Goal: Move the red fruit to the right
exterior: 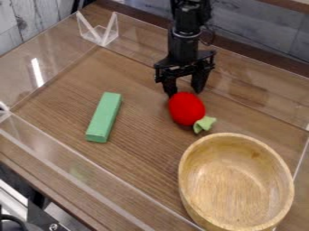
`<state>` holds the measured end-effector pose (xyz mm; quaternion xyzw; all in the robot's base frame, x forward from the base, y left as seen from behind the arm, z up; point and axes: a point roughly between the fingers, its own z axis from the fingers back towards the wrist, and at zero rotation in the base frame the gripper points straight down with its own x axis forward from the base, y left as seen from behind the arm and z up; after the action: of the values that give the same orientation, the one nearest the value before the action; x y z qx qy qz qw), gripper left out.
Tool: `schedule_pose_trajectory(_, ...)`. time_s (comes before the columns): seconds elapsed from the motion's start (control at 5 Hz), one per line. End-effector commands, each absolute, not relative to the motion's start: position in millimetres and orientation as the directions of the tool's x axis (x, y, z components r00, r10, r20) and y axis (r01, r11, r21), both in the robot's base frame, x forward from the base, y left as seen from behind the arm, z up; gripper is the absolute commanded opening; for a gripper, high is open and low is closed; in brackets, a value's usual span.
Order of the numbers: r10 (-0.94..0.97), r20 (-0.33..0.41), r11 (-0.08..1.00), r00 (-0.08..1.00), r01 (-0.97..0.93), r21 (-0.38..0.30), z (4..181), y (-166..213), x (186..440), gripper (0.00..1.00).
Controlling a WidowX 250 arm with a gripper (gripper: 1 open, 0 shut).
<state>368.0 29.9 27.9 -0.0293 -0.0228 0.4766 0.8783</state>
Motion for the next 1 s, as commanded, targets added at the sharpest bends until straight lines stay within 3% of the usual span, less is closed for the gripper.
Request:
schedule_pose_trajectory(0.0, 0.822, 0.046, 0.57, 0.568, -0.815, -0.106, 44.6, 21.8, 375.0, 0.0)
schedule_pose_trajectory(0.4, 0.79, 0.047, 0.613, 0.611, -0.784, -0.099, 52.1, 24.5, 362.8, 0.0)
schedule_pose_trajectory(0.8, 0.795, 0.046, 0.606, 0.605, -0.79, -0.091, 63.9, 26.5, 380.0, 0.0)
